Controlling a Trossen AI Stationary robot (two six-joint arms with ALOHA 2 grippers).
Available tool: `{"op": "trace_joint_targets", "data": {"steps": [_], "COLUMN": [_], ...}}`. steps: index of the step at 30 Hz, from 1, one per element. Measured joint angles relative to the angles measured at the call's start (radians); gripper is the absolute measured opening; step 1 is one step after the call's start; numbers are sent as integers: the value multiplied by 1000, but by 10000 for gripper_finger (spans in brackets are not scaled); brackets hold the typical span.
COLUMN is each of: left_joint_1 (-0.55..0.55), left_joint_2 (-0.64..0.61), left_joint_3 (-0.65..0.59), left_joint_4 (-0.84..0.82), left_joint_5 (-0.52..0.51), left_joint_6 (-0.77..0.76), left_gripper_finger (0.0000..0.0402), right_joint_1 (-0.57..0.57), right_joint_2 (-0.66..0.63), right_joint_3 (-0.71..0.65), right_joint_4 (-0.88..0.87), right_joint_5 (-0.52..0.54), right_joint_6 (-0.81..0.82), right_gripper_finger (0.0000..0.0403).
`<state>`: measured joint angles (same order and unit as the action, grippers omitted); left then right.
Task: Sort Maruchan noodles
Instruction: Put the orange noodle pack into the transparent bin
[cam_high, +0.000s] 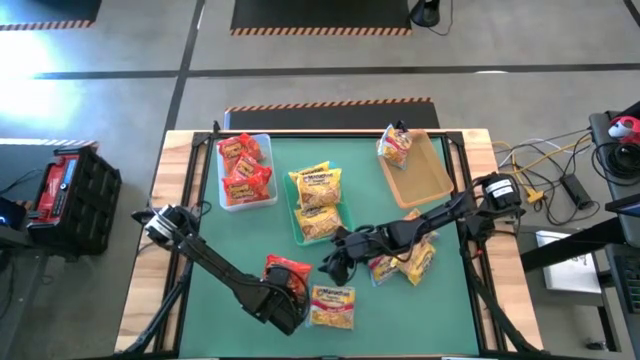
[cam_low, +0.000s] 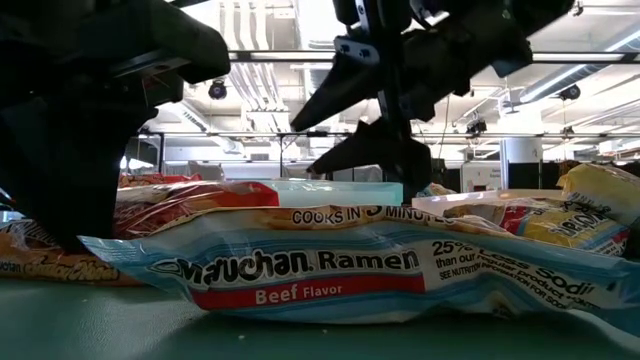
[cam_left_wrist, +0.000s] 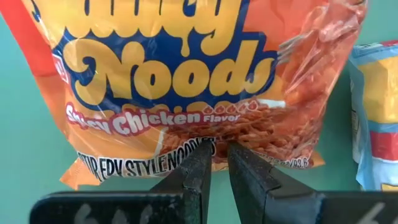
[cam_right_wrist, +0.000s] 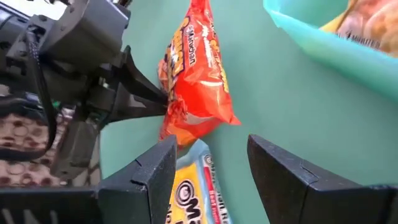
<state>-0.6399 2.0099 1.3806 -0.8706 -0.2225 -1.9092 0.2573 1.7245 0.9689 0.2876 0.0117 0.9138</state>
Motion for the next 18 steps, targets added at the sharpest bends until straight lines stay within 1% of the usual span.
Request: {"op": "trace_joint_targets", "data": {"steps": [3,5,7,10,11,13,18], "left_joint_1": [0,1,4,6,5,5,6], "left_joint_2": [0,0,0,1,1,8,38], "left_joint_3": [-9,-13,-19,-24,-25,-27,-23], "left_joint_4": [4,7,16,23,23,25,40], "left_joint_5": [0,-1,-5,-13,-19,-22,-25], "left_joint_6": [0,0,10,14,12,7,7], "left_gripper_finger": [38,38,38,38,38,38,38], "right_joint_1": [-2,-3,-3,-3,-3,-3,-2], "right_joint_2": [0,0,0,0,0,0,0], "right_joint_3": [-23,-30,-36,-36,-33,-26,-3], "right_joint_4": [33,32,29,-19,-34,-30,-24], "right_joint_5": [3,38,89,203,225,228,158], "right_joint_6": [26,29,27,80,88,81,30], "right_gripper_finger": [185,185,185,185,185,185,185]}}
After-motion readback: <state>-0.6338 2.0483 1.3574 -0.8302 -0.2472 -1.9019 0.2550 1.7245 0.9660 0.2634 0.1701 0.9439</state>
